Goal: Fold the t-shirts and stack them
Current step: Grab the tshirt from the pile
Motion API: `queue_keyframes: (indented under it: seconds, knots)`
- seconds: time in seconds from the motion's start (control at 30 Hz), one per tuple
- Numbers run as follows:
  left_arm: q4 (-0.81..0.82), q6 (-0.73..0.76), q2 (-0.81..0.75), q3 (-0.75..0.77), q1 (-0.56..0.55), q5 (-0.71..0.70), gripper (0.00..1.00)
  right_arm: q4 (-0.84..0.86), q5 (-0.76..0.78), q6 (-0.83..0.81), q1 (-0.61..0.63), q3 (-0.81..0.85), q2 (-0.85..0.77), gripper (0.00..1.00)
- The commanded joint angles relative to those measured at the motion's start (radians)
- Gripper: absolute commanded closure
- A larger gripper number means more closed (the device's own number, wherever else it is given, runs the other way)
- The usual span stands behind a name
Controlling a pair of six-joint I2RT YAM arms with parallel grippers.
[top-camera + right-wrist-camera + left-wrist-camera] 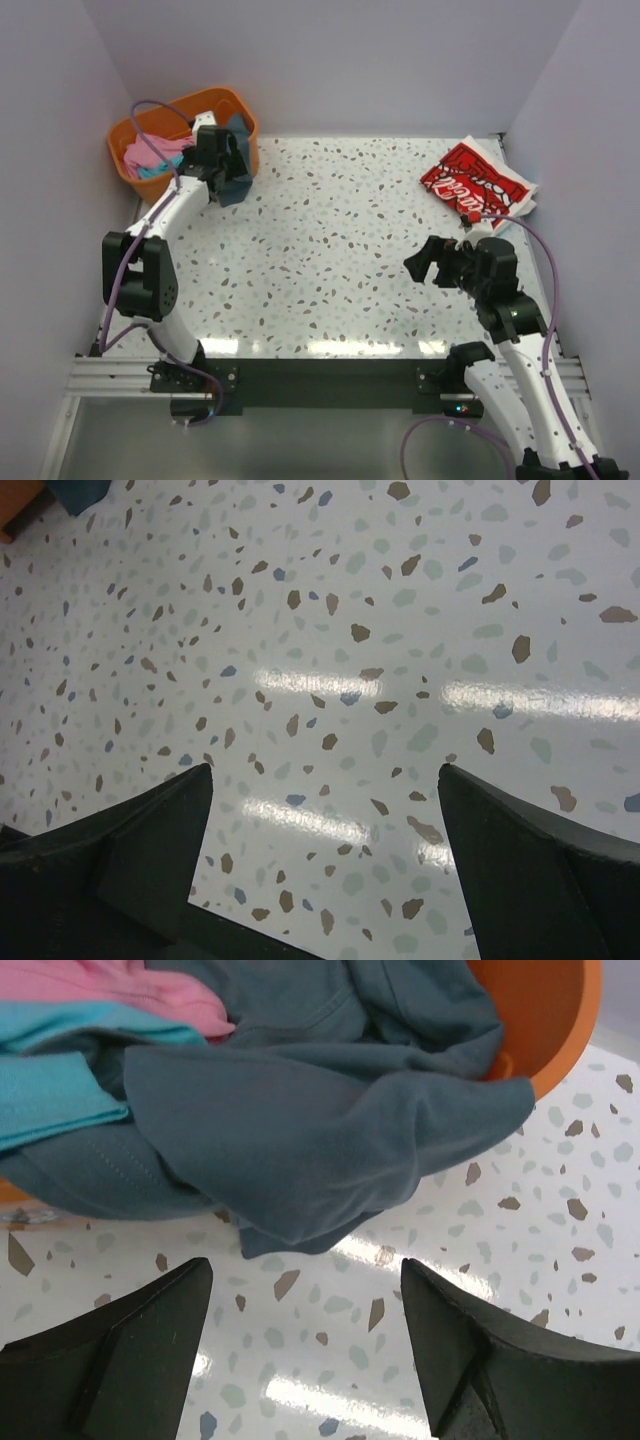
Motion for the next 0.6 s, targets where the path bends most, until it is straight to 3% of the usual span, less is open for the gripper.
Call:
queue_keyframes:
  seconds: [0.0, 0.4, 0.57]
  knots:
    - [0.056, 0.037, 0.042, 0.097, 0.005, -0.052, 0.19, -0.013, 0.009, -0.035, -0.001, 0.01, -0.013, 0.01]
    - [0.013, 0.038, 0.151, 0.234, 0.007, -0.146, 0.32, -0.016, 0.034, -0.042, -0.001, 0.007, 0.003, 0.01]
    - [0.009, 0.023, 0.177, 0.26, 0.007, -0.147, 0.61, -0.006, 0.04, -0.041, -0.001, -0.005, 0.001, 0.01]
